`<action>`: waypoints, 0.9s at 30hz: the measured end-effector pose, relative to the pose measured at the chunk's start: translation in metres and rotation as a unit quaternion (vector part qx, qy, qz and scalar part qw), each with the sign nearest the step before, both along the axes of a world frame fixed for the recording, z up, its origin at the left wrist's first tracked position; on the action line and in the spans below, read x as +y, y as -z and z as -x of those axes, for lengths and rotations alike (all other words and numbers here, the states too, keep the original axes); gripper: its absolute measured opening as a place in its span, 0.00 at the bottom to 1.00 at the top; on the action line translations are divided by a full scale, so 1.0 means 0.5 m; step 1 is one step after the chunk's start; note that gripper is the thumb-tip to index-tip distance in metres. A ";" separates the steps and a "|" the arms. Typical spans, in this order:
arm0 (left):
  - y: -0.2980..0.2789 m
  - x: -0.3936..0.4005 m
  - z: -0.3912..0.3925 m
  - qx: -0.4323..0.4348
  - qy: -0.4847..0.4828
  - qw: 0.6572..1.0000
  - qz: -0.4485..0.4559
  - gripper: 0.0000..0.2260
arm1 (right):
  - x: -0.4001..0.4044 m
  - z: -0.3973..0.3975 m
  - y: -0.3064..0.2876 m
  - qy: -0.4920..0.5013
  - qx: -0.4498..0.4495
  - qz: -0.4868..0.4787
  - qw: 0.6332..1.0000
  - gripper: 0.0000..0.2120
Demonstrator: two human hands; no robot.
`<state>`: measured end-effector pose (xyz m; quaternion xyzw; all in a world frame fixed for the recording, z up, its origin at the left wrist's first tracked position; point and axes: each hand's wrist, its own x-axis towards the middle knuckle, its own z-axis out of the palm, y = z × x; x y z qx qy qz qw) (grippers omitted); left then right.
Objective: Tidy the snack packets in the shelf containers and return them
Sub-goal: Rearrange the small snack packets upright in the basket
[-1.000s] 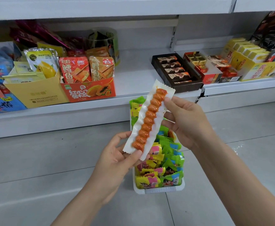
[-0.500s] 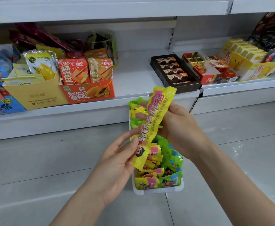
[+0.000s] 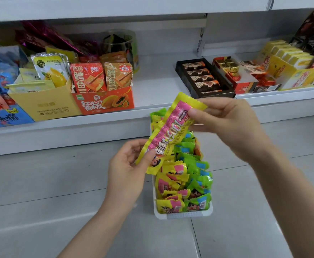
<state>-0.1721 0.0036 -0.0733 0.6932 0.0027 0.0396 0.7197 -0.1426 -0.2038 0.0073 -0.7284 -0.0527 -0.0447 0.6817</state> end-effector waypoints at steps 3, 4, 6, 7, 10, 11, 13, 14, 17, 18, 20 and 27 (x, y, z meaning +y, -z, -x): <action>0.016 0.012 -0.040 -0.013 0.009 0.996 -0.092 0.09 | -0.024 0.000 -0.027 0.051 -0.113 0.074 0.990 0.09; 0.023 0.016 -0.053 -0.007 0.014 0.992 -0.128 0.10 | -0.030 -0.001 -0.032 0.072 -0.141 0.080 0.984 0.09; 0.035 0.019 -0.067 -0.003 0.037 0.981 -0.192 0.10 | -0.035 -0.003 -0.034 0.107 -0.174 0.096 0.974 0.09; 0.041 0.019 -0.069 -0.014 0.053 0.972 -0.229 0.11 | -0.034 -0.003 -0.031 0.123 -0.179 0.102 0.971 0.09; 0.050 0.014 -0.061 -0.066 0.112 0.940 -0.314 0.16 | -0.032 -0.002 -0.008 0.170 -0.163 0.071 0.969 0.08; 0.051 0.012 -0.058 -0.076 0.123 0.933 -0.330 0.17 | -0.032 -0.002 -0.001 0.180 -0.154 0.055 0.970 0.08; 0.050 0.006 -0.053 -0.089 0.138 0.921 -0.354 0.21 | -0.034 0.000 0.008 0.189 -0.134 0.030 0.972 0.07; 0.049 0.004 -0.050 -0.091 0.146 0.917 -0.360 0.23 | -0.035 0.001 0.011 0.189 -0.126 0.023 0.974 0.07; 0.045 -0.001 -0.046 -0.085 0.167 0.906 -0.379 0.28 | -0.036 0.002 0.011 0.186 -0.118 0.018 0.975 0.06; 0.044 -0.002 -0.047 -0.081 0.170 0.905 -0.382 0.30 | -0.035 0.002 0.011 0.186 -0.118 0.017 0.975 0.06; 0.042 -0.002 -0.050 -0.071 0.175 0.904 -0.384 0.32 | -0.033 0.002 0.009 0.184 -0.119 0.015 0.976 0.07; 0.046 0.007 -0.042 -0.134 0.196 0.862 -0.449 0.25 | -0.025 0.009 0.008 0.181 -0.105 0.008 0.978 0.06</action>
